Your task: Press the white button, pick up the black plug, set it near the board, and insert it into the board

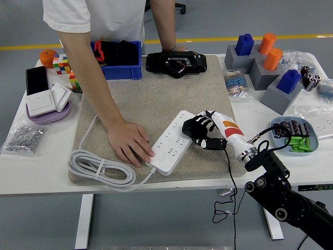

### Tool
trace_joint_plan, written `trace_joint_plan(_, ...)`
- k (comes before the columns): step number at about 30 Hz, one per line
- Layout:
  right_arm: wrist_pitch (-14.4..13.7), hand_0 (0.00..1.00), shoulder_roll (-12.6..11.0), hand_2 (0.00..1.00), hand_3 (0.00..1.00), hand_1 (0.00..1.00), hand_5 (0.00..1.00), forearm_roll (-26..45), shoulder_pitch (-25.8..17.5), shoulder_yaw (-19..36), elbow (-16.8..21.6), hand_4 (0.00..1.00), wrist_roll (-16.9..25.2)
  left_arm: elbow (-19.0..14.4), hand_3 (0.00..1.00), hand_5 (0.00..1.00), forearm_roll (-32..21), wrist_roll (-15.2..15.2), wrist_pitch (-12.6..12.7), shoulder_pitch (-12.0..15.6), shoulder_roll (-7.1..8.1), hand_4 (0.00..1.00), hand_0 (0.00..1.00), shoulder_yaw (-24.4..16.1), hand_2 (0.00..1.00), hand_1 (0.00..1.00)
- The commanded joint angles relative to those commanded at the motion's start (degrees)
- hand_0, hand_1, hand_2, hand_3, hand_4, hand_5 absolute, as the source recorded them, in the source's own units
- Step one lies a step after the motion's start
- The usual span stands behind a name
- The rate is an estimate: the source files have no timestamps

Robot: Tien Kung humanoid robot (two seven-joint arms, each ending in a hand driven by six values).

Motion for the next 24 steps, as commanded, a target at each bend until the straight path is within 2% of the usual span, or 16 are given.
trace_joint_plan(24, -0.75, 0.379, 0.53, 0.313, 0.423, 0.286, 0.002, -1.12, 0.44, 0.08, -0.82, 0.74, -1.5, 0.0, 0.636, 0.187, 0.3, 0.02, 0.03, -0.06, -0.01, 0.554, 0.687, -0.22, 0.612, 0.636)
